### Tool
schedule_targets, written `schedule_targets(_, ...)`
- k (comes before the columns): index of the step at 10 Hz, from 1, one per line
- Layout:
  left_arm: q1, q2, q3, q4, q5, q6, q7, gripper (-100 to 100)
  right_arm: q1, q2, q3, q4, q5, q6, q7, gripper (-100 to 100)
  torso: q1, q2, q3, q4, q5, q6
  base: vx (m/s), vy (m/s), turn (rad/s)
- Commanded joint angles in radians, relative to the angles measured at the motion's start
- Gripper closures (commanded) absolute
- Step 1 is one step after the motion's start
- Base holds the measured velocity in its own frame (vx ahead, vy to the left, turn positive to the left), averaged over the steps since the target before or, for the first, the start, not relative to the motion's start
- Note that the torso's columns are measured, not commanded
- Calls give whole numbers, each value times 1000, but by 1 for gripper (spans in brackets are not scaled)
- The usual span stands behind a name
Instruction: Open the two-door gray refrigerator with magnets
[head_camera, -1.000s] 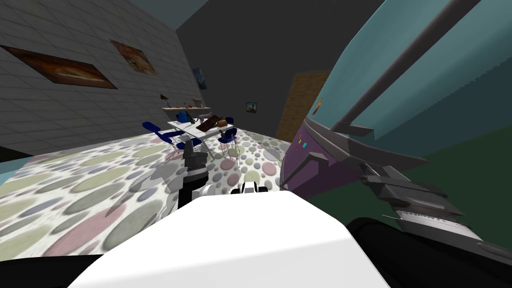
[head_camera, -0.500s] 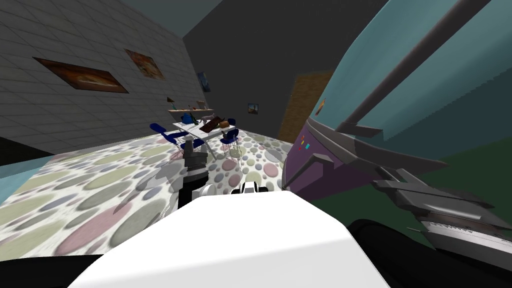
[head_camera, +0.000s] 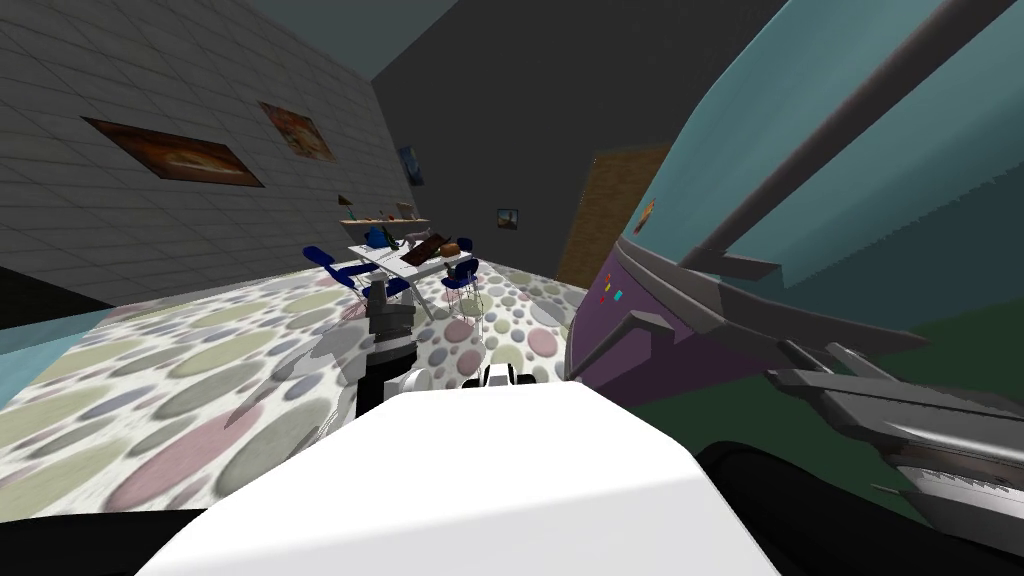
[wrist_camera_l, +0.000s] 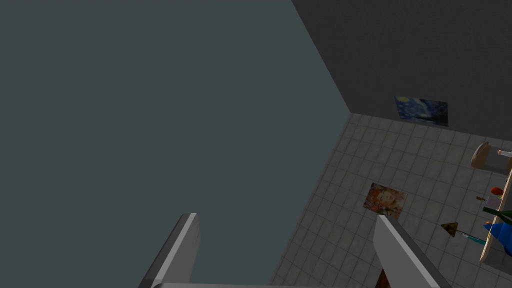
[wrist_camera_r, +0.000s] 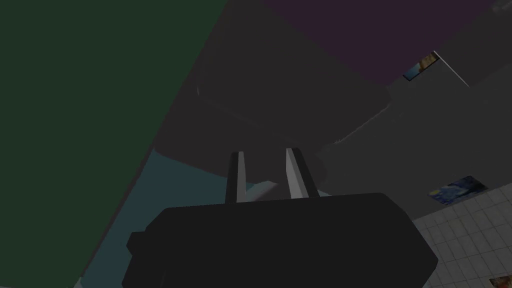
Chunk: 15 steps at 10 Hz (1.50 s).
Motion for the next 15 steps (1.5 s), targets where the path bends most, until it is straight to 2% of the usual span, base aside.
schedule_targets(1,0,0,0,0,0,0,0,0,29,-8,-65,-10,19,9,67,-100,1,-2,0,-1,-2,-1,44,11,58)
schedule_targets(2,0,0,0,0,0,0,0,0,29,-8,-70,-10,19,9,68,-100,1,-5,-2,-3,-3,-1,19,-29,36)
schedule_targets(3,0,0,0,0,0,0,0,0,57,-2,-102,-12,33,11,107,-100,-7,-5,5,-5,-18,2,25,35,62)
schedule_targets(4,0,0,0,0,0,0,0,0,84,5,-132,-16,46,13,133,-100,-14,0,7,-2,-18,4,75,65,8)
schedule_targets(5,0,0,0,0,0,0,0,0,84,5,-132,-16,46,13,144,-100,-15,0,7,-1,-16,4,66,28,-13)
schedule_targets(7,0,0,0,0,0,0,0,0,132,27,-183,-27,72,15,209,-100,-14,-1,4,-2,-14,1,35,5,17)
schedule_targets(8,0,0,0,0,0,0,0,0,132,27,-184,-27,72,15,213,-100,-11,-2,4,-2,-13,1,31,-8,-11)
schedule_targets(12,0,0,0,0,0,0,0,0,204,95,-260,-70,116,17,317,-100,-1,-5,-1,-4,-6,-1,58,10,-11)
schedule_targets(15,0,0,0,0,0,0,0,0,234,165,-290,-121,136,17,362,-100,4,-2,0,-3,-2,-2,42,6,-21)
